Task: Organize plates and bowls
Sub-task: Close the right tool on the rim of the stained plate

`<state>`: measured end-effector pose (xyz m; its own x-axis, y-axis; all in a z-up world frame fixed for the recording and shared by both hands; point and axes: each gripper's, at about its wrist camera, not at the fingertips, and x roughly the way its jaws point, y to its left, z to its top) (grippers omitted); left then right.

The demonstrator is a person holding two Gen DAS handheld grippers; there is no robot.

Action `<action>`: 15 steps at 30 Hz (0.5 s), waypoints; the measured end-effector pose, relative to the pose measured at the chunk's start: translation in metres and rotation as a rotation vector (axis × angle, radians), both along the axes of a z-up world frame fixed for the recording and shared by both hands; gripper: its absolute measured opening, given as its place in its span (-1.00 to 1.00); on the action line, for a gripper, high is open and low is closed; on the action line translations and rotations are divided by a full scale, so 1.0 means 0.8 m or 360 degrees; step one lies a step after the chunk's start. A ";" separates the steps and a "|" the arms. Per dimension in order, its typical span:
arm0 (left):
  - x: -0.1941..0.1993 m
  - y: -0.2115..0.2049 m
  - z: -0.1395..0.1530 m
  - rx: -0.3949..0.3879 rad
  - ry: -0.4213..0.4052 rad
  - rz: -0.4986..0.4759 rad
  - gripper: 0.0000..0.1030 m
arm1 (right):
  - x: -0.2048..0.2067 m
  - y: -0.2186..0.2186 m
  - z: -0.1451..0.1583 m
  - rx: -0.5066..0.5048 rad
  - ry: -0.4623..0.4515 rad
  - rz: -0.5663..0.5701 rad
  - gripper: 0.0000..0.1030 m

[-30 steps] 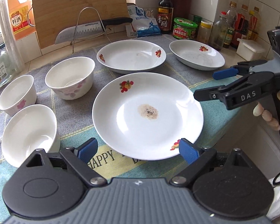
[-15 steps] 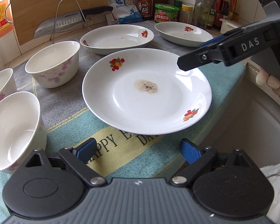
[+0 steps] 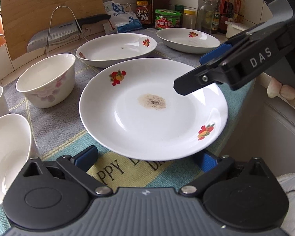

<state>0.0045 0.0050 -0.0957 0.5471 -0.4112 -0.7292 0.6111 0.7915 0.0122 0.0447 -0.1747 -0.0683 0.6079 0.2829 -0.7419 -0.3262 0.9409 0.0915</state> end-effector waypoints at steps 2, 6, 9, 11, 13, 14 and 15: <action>0.000 0.000 -0.001 -0.0009 -0.0010 0.0008 1.00 | 0.010 -0.001 -0.006 0.0014 0.0034 0.0051 1.00; -0.002 0.000 -0.001 -0.0018 -0.0025 0.0012 1.00 | 0.028 -0.005 -0.014 0.0049 0.0099 0.0141 1.00; -0.006 0.002 -0.003 -0.0040 -0.0054 0.0021 1.00 | 0.040 -0.009 -0.018 0.0092 0.0142 0.0219 1.00; -0.007 0.003 -0.004 -0.0050 -0.0067 0.0028 1.00 | 0.047 -0.010 -0.020 0.0110 0.0166 0.0247 1.00; -0.009 0.003 -0.004 -0.0056 -0.0074 0.0039 1.00 | 0.054 -0.010 -0.023 0.0130 0.0200 0.0286 1.00; -0.010 0.003 -0.005 -0.0057 -0.0078 0.0044 1.00 | 0.057 -0.010 -0.024 0.0140 0.0213 0.0302 1.00; -0.010 0.003 -0.005 -0.0056 -0.0077 0.0051 1.00 | 0.061 -0.009 -0.025 0.0153 0.0233 0.0325 1.00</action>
